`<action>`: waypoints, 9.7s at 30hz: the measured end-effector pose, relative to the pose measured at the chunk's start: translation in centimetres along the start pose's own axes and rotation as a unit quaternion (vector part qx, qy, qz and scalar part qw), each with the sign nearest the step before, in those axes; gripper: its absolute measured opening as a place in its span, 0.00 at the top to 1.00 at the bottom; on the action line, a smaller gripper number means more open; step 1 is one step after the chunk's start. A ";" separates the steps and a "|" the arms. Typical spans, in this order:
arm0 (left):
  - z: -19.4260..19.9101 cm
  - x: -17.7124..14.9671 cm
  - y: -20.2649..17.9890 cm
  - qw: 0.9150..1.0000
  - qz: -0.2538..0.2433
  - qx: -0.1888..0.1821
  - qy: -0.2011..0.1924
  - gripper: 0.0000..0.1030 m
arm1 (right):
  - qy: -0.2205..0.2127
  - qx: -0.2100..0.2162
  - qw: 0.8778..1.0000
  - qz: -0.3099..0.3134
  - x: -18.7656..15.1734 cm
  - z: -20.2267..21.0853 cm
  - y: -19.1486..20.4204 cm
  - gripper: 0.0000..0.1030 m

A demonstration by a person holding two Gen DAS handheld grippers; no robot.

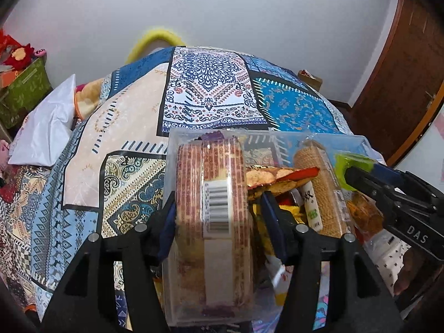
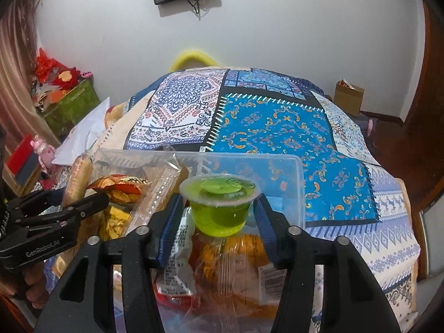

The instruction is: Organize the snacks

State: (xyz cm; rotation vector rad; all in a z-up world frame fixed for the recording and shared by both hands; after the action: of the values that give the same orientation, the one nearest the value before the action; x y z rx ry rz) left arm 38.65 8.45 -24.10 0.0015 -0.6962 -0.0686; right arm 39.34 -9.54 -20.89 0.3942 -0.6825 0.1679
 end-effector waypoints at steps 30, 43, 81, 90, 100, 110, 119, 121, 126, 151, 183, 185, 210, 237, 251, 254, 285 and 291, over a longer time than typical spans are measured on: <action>13.4 -10.1 2.7 0.999 -0.027 0.018 -0.012 0.39 | 0.020 0.096 0.995 0.014 -7.6 6.4 8.3 0.33; 12.7 -19.7 5.4 0.999 -0.011 0.012 0.046 0.39 | 0.142 0.107 0.984 0.026 -17.3 1.1 14.0 0.33; 8.2 -15.4 4.5 0.998 0.006 -0.056 0.022 0.39 | 0.089 0.047 0.994 0.043 -16.3 2.3 10.9 0.82; 3.3 -13.8 4.1 0.998 -0.004 -0.026 0.054 0.39 | 0.077 0.057 0.995 0.015 -15.0 3.5 8.4 0.83; 1.6 -14.4 3.9 0.997 0.011 -0.020 0.067 0.67 | 0.053 0.071 0.996 -0.008 -13.1 5.1 6.4 0.84; 8.0 -13.6 4.2 1.000 0.000 0.021 0.022 0.67 | 0.012 0.079 0.996 -0.029 -10.4 7.7 4.5 0.84; 13.1 -9.3 1.0 0.999 -0.014 0.014 -0.030 0.67 | -0.034 0.073 0.996 -0.027 -7.5 11.0 3.0 0.84; 13.8 -8.2 -0.1 0.999 -0.019 0.009 -0.040 0.67 | -0.044 0.071 0.996 -0.024 -6.7 11.8 2.7 0.84; 14.5 -5.5 -2.3 0.998 -0.027 -0.001 -0.060 0.67 | -0.062 0.065 0.996 -0.015 -4.6 12.9 2.0 0.84; 5.9 0.4 -6.0 0.999 -0.010 -0.025 -0.045 0.67 | -0.042 0.059 0.997 0.014 -0.3 6.0 1.6 0.84; 9.5 1.9 -6.7 0.995 -0.039 -0.012 -0.087 0.51 | -0.053 0.028 0.998 0.031 0.8 8.1 1.2 0.50; 11.9 2.1 -6.7 0.994 -0.037 -0.013 -0.104 0.51 | -0.064 0.038 0.997 0.033 1.0 10.3 1.8 0.50; 33.0 -1.8 -7.8 0.954 -0.051 0.047 -0.293 0.13 | -0.224 0.100 0.968 0.045 -2.5 26.2 4.9 0.15; 33.1 -2.5 -9.1 0.953 -0.063 0.051 -0.293 0.11 | -0.244 0.098 0.964 0.040 -3.9 27.4 4.3 0.00; 33.0 -2.5 -9.2 0.953 -0.060 0.049 -0.291 0.11 | -0.239 0.098 0.965 0.038 -3.8 27.3 4.3 0.00; 32.9 -2.5 -9.1 0.954 -0.059 0.049 -0.291 0.11 | -0.239 0.097 0.965 0.039 -3.9 27.3 4.4 0.00; 32.4 -2.5 -9.0 0.956 -0.057 0.039 -0.286 0.11 | -0.240 0.099 0.965 0.037 -3.9 27.6 4.5 0.00; 32.3 -2.4 -9.1 0.956 -0.060 0.036 -0.286 0.11 | -0.241 0.099 0.965 0.037 -3.9 27.6 4.4 0.00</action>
State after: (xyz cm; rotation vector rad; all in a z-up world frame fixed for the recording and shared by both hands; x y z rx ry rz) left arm 15.51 0.24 -1.08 0.0974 -1.2791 -0.1632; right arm 19.12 -16.83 -2.59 0.6114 -1.1657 0.2137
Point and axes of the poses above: each gripper's, at about its wrist camera, not at the fingertips, and z roughly against the way its jaws point, y to its left, x to its top, the point moved 10 cm from there along -z, roughly the way its jaws point, and after that the axes turned 15 degrees about -z, right-handed, at the moved point
